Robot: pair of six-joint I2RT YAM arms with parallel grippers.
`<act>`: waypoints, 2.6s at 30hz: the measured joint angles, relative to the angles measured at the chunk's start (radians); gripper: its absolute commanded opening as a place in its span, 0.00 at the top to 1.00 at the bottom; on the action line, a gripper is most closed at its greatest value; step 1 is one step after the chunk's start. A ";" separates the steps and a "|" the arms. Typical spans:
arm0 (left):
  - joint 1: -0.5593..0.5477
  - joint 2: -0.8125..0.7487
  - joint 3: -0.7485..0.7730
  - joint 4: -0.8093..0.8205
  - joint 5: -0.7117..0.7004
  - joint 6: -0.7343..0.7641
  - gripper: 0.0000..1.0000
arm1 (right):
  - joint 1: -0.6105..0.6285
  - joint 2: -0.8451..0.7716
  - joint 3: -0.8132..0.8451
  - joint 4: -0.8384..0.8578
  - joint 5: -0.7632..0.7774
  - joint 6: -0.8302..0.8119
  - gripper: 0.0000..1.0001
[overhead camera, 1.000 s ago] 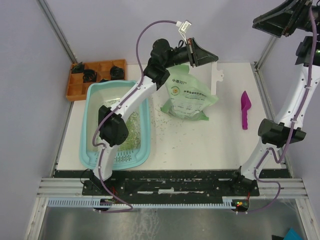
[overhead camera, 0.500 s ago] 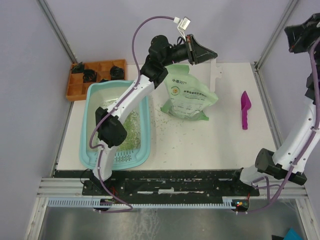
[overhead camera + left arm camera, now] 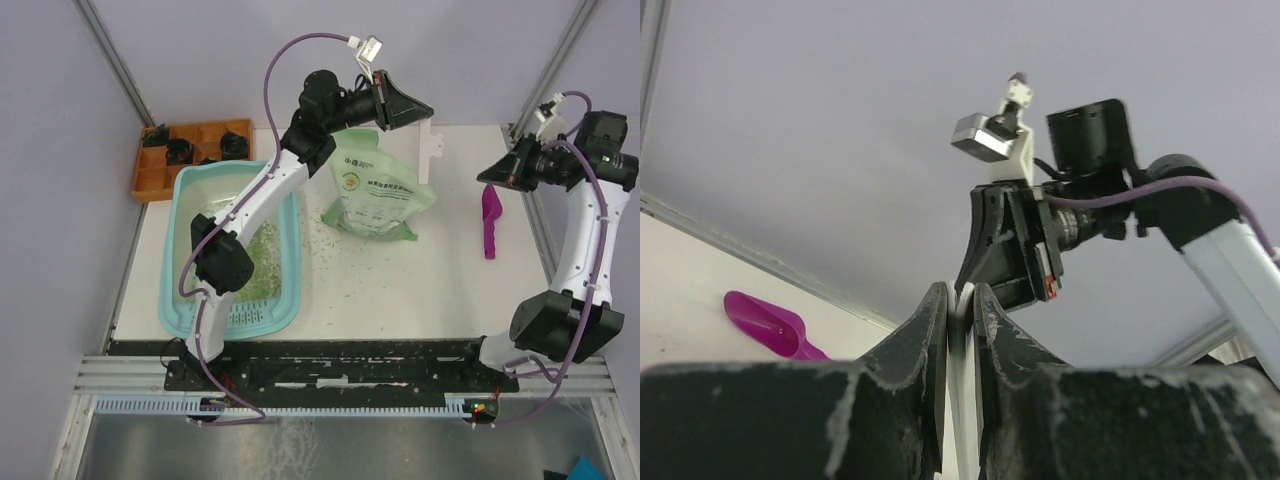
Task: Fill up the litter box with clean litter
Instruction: Pick up the clamp at the center of the board.
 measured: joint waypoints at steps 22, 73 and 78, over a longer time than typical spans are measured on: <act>0.000 -0.008 0.000 0.031 0.036 -0.015 0.97 | 0.109 -0.141 0.053 0.121 -0.244 -0.070 0.34; -0.037 -0.002 0.036 0.106 0.094 -0.129 0.97 | 0.156 -0.151 -0.149 0.735 -0.391 0.408 0.56; -0.037 -0.001 0.036 0.106 0.094 -0.129 0.97 | 0.156 -0.151 -0.151 0.729 -0.390 0.405 0.61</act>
